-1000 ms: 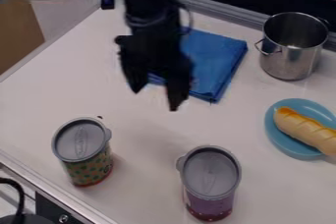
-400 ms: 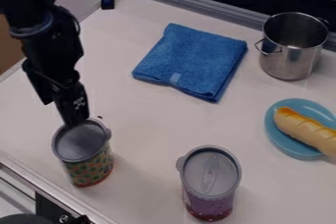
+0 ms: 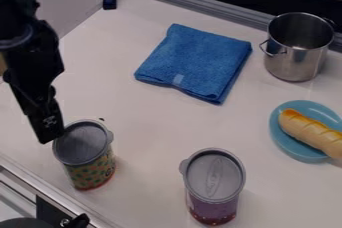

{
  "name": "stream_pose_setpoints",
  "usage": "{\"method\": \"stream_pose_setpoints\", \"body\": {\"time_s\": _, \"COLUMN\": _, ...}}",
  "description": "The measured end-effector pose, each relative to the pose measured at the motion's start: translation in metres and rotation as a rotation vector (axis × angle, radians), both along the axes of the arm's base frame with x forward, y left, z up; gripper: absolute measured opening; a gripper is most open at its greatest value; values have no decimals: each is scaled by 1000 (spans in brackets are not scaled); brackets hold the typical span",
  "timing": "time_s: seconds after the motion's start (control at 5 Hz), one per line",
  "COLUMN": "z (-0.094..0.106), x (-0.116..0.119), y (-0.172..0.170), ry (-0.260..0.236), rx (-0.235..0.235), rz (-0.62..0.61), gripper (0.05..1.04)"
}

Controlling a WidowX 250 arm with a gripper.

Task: Move the blue-spotted yellow can below the silver pot

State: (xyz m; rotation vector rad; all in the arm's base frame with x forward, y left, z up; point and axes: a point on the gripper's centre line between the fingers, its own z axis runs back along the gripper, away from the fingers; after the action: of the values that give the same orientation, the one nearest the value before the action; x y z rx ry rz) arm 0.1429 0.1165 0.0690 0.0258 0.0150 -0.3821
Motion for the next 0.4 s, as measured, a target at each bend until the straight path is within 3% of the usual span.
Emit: {"method": "stream_pose_setpoints", "body": {"time_s": 0.4, "z": -26, "x": -13, "y": 15, "ry": 5, "rx": 76, "rz": -55, "gripper": 996}}
